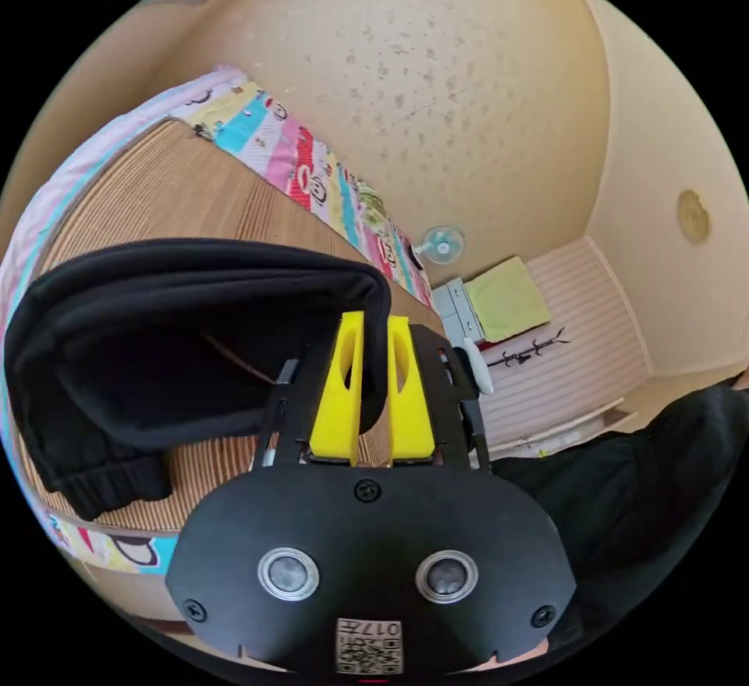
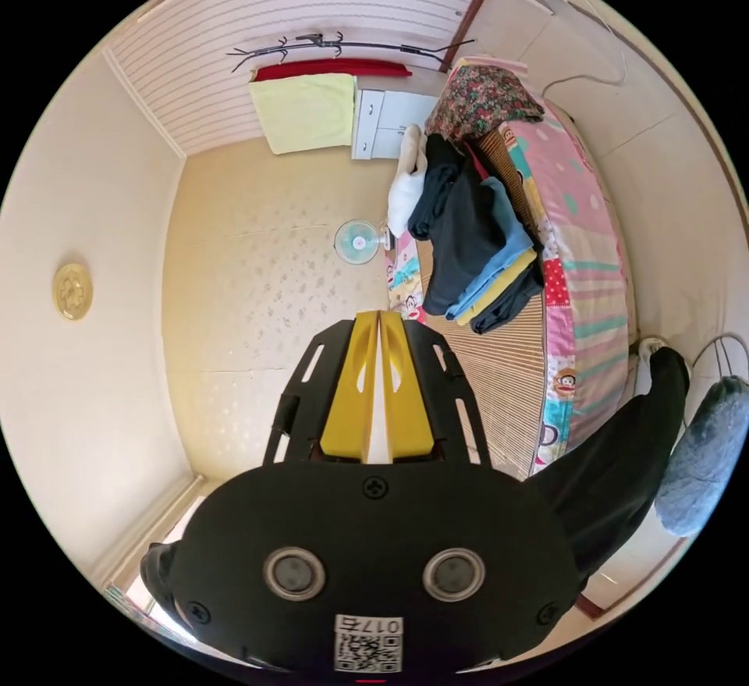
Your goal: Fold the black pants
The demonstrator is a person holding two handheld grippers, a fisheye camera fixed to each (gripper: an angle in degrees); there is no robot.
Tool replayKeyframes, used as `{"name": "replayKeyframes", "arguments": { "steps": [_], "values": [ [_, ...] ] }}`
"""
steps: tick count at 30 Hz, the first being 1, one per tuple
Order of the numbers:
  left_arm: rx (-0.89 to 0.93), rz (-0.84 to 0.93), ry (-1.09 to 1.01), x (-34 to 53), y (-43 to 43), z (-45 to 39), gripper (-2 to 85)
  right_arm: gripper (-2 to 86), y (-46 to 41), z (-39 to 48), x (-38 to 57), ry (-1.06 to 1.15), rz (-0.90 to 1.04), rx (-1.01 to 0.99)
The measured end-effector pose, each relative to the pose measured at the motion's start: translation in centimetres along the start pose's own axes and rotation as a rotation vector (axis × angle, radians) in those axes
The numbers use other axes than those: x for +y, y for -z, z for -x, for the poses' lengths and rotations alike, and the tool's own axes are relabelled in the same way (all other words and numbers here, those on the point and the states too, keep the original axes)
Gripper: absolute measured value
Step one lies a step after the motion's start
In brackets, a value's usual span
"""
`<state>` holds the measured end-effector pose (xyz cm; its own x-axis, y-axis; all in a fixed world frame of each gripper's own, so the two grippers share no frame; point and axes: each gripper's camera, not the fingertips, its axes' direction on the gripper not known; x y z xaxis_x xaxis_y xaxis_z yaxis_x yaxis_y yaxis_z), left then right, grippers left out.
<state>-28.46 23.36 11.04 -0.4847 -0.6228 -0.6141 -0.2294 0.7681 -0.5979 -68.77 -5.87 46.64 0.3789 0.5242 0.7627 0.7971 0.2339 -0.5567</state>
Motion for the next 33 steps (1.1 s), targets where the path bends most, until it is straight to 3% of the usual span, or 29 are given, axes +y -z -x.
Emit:
{"name": "replayKeyframes", "arguments": {
  "steps": [3, 5, 8, 12, 14, 17, 20, 25, 27, 28, 30, 33],
  "values": [
    [0.068, 0.151, -0.1, 0.3, -8.7, -3.9, 5.9, 0.3, -4.4, -1.3, -0.6, 0.003, 0.075, -0.053],
    [0.136, 0.362, -0.034, 1.9, -16.0, -4.5, 7.2, 0.3, -7.4, -1.7, -0.9, 0.016, 0.136, -0.067],
    [0.153, 0.524, -0.04, 5.3, -19.9, -4.6, 6.0, 0.3, -12.1, -2.3, -1.1, 0.035, 0.267, -0.055],
    [0.07, 0.305, 0.155, 7.7, -14.8, 0.2, 6.8, 0.4, -16.8, -3.4, -0.5, 0.065, 0.422, -0.06],
    [-0.089, 0.057, 0.359, 9.5, -8.8, 4.9, 8.4, 0.4, -17.8, -4.2, -0.3, 0.065, 0.457, -0.051],
    [-0.33, -0.162, 0.604, 11.6, -2.7, 10.6, 12.1, 0.4, -18.4, -5.8, -0.3, 0.057, 0.479, -0.023],
    [-0.423, -0.277, 0.753, 13.0, -0.3, 16.0, 14.1, 0.4, -18.3, -7.5, -0.6, 0.043, 0.465, -0.005],
    [-0.289, -0.221, 0.821, 13.7, -4.1, 23.6, 12.4, 0.4, -17.6, -10.4, -1.5, 0.049, 0.366, -0.037],
    [-0.189, -0.23, 0.859, 14.3, -5.9, 25.2, 9.7, 0.4, -17.3, -10.8, -1.7, 0.101, 0.306, -0.087],
    [-0.052, -0.312, 0.843, 14.8, -6.5, 25.3, 8.3, 0.5, -17.3, -11.1, -1.8, 0.128, 0.277, -0.114],
    [0.078, -0.343, 0.735, 14.3, -7.2, 24.1, 8.0, 0.6, -18.0, -12.0, -1.9, 0.149, 0.278, -0.158],
    [0.216, -0.238, 0.472, 13.0, -8.2, 18.8, 7.8, 1.1, -21.5, -13.2, -1.5, 0.174, 0.442, -0.19]
  ]
}}
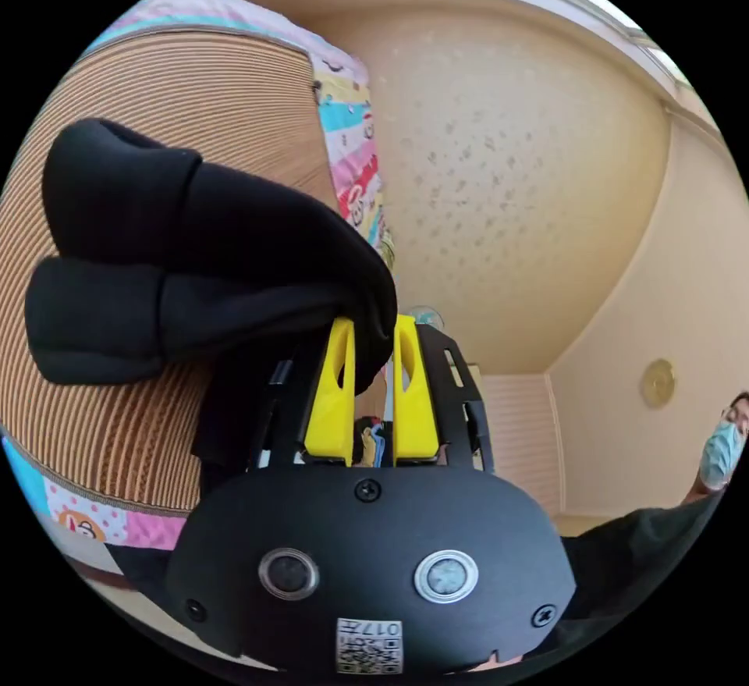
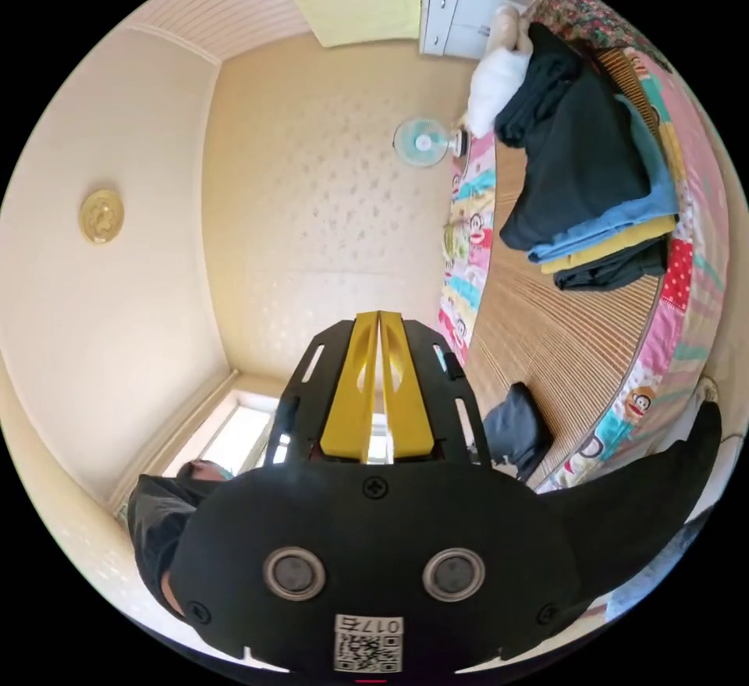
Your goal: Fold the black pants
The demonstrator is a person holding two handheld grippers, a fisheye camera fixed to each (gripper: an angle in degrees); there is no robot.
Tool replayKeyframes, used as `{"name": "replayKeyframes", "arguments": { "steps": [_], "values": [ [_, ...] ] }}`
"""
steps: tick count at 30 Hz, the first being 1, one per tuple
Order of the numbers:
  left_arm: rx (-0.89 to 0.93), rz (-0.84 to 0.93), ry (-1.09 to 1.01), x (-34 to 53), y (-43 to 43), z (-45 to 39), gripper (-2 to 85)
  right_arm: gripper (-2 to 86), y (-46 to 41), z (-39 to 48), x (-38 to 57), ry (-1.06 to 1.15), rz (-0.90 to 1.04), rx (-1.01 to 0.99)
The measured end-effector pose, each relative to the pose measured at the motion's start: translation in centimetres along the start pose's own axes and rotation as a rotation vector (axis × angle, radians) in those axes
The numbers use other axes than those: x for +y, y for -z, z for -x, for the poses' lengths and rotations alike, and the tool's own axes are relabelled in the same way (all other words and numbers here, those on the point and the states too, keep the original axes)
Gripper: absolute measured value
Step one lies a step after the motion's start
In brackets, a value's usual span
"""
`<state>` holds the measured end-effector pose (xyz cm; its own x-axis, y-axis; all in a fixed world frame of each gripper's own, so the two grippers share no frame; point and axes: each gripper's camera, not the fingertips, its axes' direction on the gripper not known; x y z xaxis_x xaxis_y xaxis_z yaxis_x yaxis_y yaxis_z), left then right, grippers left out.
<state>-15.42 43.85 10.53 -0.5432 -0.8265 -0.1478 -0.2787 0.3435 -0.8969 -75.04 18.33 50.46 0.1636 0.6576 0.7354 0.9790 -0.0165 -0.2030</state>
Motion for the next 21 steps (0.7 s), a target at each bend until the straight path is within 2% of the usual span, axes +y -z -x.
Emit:
{"name": "replayKeyframes", "arguments": {
  "steps": [2, 4, 6, 9, 11, 17, 21],
  "values": [
    [0.049, 0.155, -0.183, 3.0, -2.6, -4.9, 7.6, 1.6, -4.4, -0.5, -0.5, 0.053, 0.258, 0.061],
    [0.107, 0.257, -0.307, 5.2, -4.8, -8.5, 7.5, 3.0, -12.2, -0.5, 0.2, 0.131, 0.609, 0.185],
    [0.181, 0.382, -0.421, 6.8, -7.1, -12.0, 7.4, 4.3, -17.8, 0.1, 1.3, 0.194, 0.759, 0.125],
    [0.226, 0.607, -0.646, 10.5, -10.7, -18.5, 7.4, 8.4, -26.1, 3.2, 3.2, 0.331, 0.893, 0.038],
    [0.186, 0.776, -0.803, 15.2, -13.7, -22.7, 7.4, 12.2, -30.5, 5.1, 4.2, 0.39, 0.949, 0.065],
    [-0.021, 1.062, -1.072, 29.7, -20.5, -24.8, 7.2, 18.9, -40.3, 5.7, 7.3, 0.609, 1.086, 0.483],
    [-0.077, 1.123, -1.028, 33.9, -22.6, -22.1, 7.1, 18.4, -45.5, -4.2, 9.3, 0.523, 1.38, 0.784]
  ]
}}
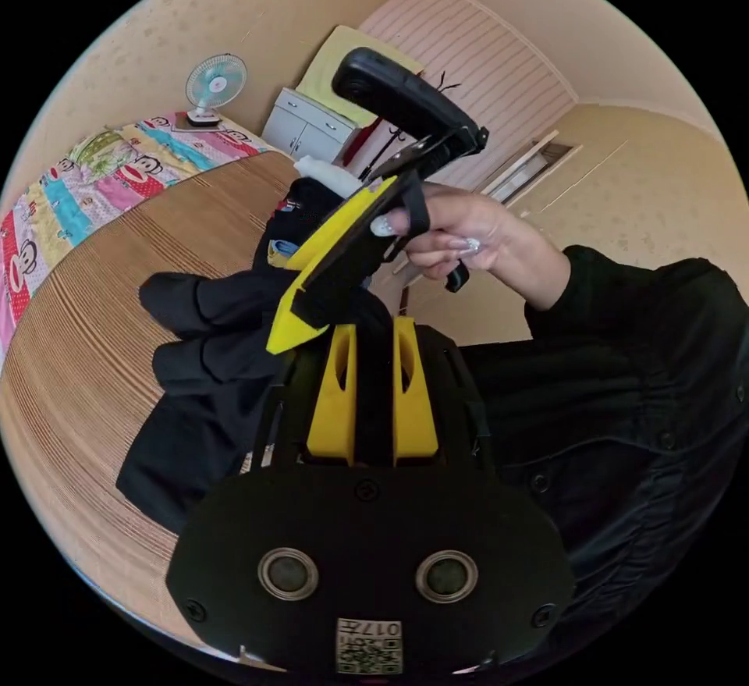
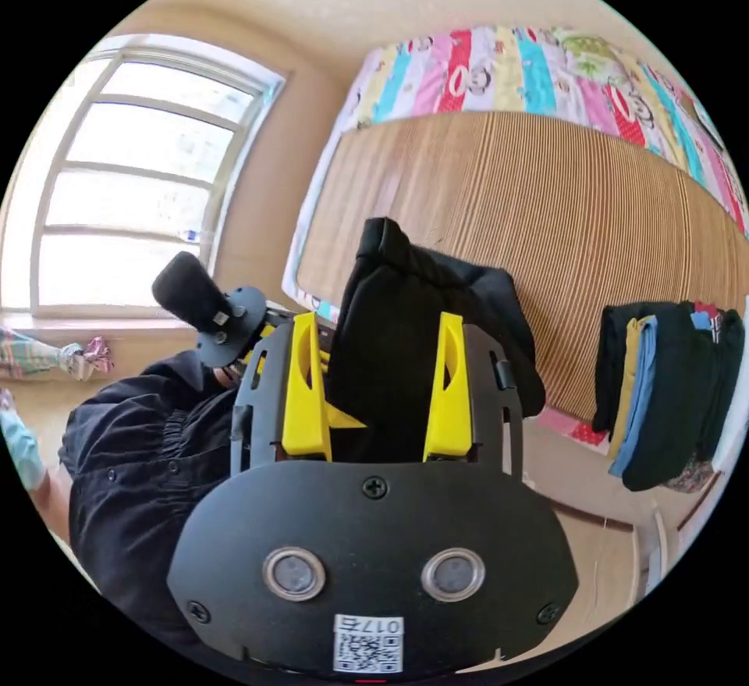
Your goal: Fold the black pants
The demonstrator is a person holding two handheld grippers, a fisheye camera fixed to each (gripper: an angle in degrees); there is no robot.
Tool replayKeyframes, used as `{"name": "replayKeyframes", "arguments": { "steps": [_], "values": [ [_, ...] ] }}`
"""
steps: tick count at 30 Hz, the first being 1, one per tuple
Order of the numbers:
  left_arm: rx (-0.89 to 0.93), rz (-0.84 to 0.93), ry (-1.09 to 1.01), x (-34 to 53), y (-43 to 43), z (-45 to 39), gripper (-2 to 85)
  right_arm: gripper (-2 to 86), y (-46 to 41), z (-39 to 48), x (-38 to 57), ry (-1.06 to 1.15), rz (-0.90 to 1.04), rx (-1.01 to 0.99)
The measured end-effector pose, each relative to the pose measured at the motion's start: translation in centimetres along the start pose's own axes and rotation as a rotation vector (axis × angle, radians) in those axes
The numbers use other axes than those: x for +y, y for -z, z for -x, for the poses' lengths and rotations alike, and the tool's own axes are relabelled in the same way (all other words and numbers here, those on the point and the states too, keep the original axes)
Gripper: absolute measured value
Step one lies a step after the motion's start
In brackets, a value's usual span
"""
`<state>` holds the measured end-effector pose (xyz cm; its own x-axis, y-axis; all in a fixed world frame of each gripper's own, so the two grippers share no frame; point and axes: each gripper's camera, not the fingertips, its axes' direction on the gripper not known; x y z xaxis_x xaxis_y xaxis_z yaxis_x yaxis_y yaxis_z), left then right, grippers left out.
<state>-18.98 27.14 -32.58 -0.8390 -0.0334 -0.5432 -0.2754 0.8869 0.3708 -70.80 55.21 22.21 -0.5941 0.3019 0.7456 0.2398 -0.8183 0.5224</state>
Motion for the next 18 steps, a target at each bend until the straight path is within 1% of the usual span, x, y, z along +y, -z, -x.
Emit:
{"name": "replayKeyframes", "arguments": {
  "steps": [1, 3, 6, 9, 11, 13, 15, 18],
  "values": [
    [0.003, 0.037, 0.024, 0.6, -1.3, 0.4, 7.0, 16.5, -2.6, -2.1, -0.9, -0.033, 0.065, -0.068],
    [-0.034, 0.065, 0.028, 1.6, -2.7, 0.4, 7.0, 13.2, -4.9, -5.5, -1.1, -0.11, 0.075, -0.226],
    [-0.067, 0.082, 0.041, 3.4, -4.4, 0.2, 7.1, 7.5, -6.4, -7.7, -0.3, -0.096, 0.007, -0.336],
    [-0.119, 0.032, 0.007, 4.7, -4.1, -1.0, 7.4, 4.8, -5.9, -8.5, 0.2, -0.023, -0.075, -0.45],
    [-0.164, -0.042, -0.03, 5.6, -2.5, -2.2, 7.7, 3.9, -4.7, -8.6, 0.3, 0.042, -0.137, -0.527],
    [-0.185, -0.127, -0.035, 6.6, -0.5, -3.0, 8.3, 3.2, -2.2, -8.0, 0.6, 0.173, -0.238, -0.625],
    [-0.149, -0.229, -0.011, 7.7, 1.9, -3.4, 9.3, 2.8, 0.1, -6.9, 0.8, 0.3, -0.313, -0.691],
    [-0.016, -0.44, 0.127, 10.7, 5.9, -2.3, 12.1, 2.5, 4.4, -5.4, 1.3, 0.48, -0.459, -0.78]
  ]
}}
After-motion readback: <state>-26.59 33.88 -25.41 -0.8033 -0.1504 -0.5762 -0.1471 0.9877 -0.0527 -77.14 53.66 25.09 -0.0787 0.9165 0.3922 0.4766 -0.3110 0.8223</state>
